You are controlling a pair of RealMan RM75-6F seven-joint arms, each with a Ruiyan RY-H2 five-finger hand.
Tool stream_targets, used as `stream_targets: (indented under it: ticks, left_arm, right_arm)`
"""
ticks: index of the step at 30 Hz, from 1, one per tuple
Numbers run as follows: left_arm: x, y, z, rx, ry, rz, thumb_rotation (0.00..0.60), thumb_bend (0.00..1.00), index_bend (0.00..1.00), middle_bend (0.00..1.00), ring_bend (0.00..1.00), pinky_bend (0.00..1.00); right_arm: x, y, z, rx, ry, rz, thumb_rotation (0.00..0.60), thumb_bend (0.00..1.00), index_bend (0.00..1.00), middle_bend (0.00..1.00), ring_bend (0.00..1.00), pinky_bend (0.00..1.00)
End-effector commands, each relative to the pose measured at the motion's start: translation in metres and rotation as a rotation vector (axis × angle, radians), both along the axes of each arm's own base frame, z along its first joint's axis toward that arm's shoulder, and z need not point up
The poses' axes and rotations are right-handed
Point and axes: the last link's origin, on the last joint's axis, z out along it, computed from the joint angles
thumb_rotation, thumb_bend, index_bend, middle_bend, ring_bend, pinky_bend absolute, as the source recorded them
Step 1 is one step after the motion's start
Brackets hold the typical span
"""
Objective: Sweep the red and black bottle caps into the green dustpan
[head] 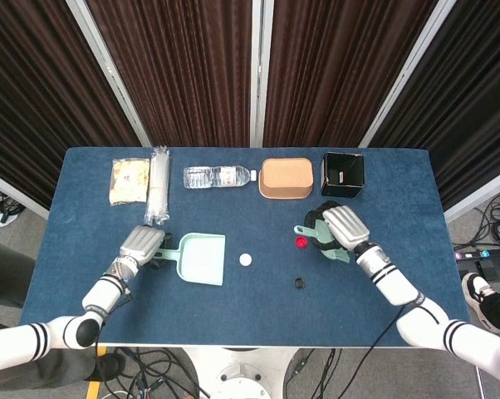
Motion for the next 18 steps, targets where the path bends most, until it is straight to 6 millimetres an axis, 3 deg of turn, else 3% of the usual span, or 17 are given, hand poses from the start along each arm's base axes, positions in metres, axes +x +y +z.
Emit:
stream_targets:
  ticks: [1, 9, 18]
  left_arm:
    - [0.006, 0.003, -0.002, -0.005, 0.0, -0.005, 0.6, 0.38, 0.55, 0.55, 0.42, 0.28]
    - [0.013, 0.005, -0.008, -0.005, 0.02, -0.028, 0.6, 0.38, 0.55, 0.55, 0.42, 0.28]
    - [0.02, 0.006, -0.013, -0.012, 0.029, -0.045, 0.6, 0.38, 0.55, 0.55, 0.42, 0.28]
  right_arm:
    - [0.013, -0.008, -0.022, 0.067, -0.036, 0.046, 0.6, 0.39, 0.77, 0.68, 0.32, 0.2]
    - [0.03, -0.01, -0.056, 0.159, -0.136, 0.096, 0.6, 0.39, 0.77, 0.68, 0.32, 0.2]
    - [0.056, 0.009, -0.084, 0.256, -0.298, 0.154, 0.6, 0.39, 0.78, 0.68, 0.32, 0.2]
